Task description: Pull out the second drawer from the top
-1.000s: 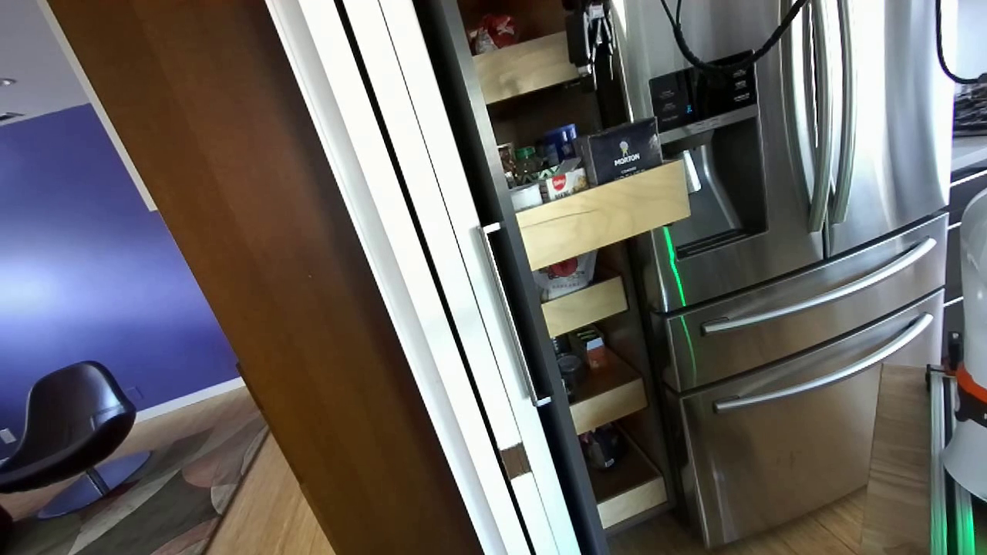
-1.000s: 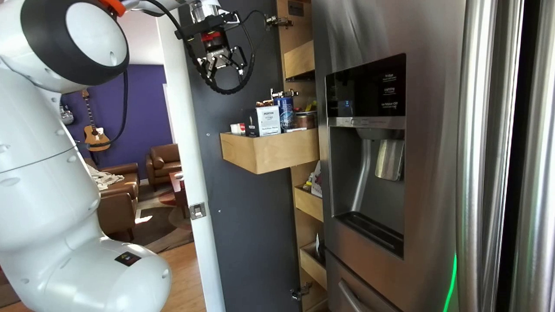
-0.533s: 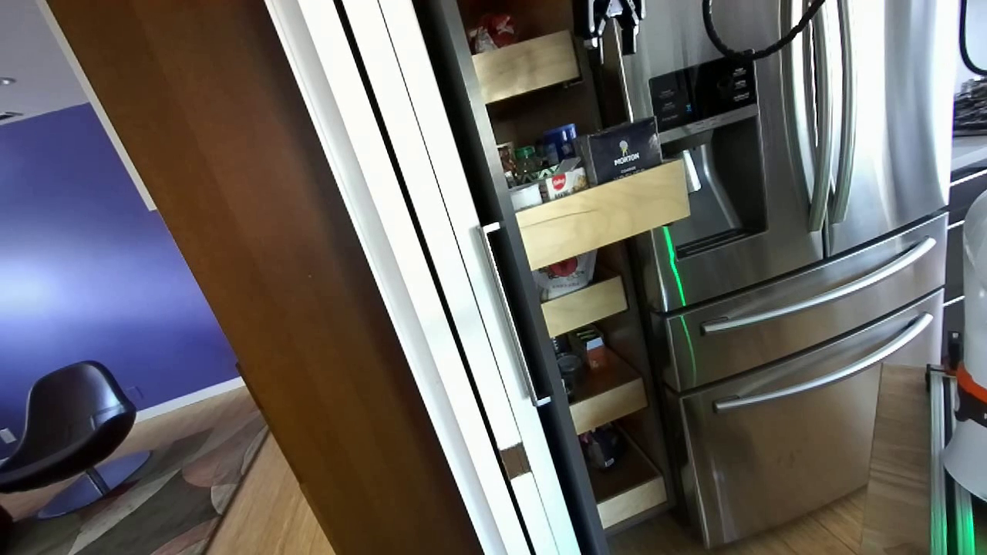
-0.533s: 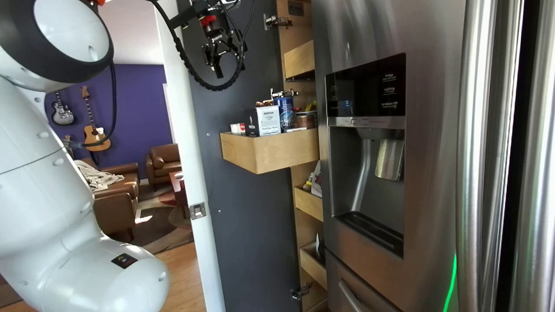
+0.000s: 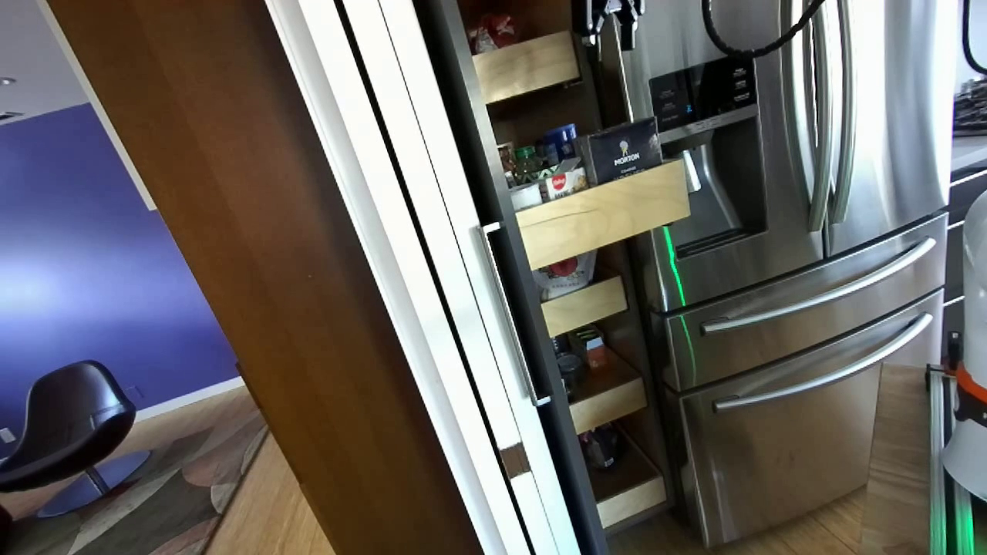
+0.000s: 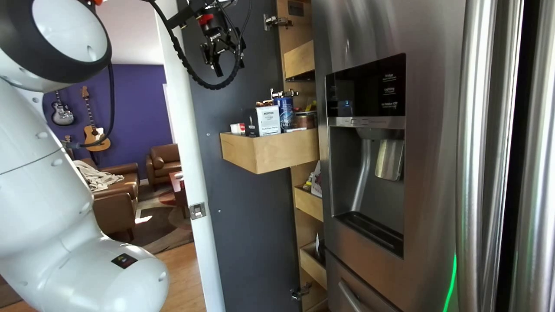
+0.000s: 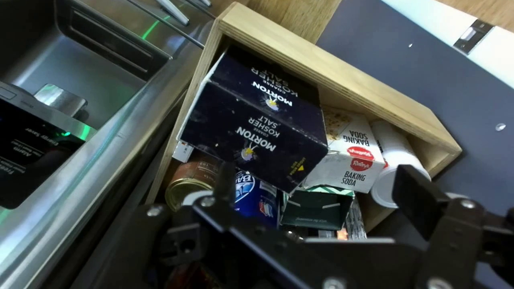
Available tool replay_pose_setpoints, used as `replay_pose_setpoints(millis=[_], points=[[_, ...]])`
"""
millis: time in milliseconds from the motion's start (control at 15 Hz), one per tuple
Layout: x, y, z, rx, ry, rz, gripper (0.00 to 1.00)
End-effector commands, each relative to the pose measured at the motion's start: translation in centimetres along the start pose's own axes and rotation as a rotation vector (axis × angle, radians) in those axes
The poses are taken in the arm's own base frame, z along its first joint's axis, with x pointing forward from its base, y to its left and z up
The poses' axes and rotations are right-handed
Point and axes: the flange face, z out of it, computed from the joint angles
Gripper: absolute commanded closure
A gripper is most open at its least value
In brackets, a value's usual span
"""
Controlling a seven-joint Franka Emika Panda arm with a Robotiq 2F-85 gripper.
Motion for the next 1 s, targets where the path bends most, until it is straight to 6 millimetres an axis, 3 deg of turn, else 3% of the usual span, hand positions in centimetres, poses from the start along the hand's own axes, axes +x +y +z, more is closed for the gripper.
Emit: replay_pose_setpoints(millis=[0,267,333,733,933], points=[[-1.1,-1.0,-1.1,-0.052,0.065,0.034,0.0],[-0.4,0.2,-1.5,-0.025,0.162,0.075,0.0],[-0.1,-0.7,-1.8,-0.033,0.131,0.053,0.0],[0.2,0.0,-1.7,-0.03,0.155,0.066,0.0],[3.8,-0.5,0.4,-0.022,0.204,0.173,0.0]])
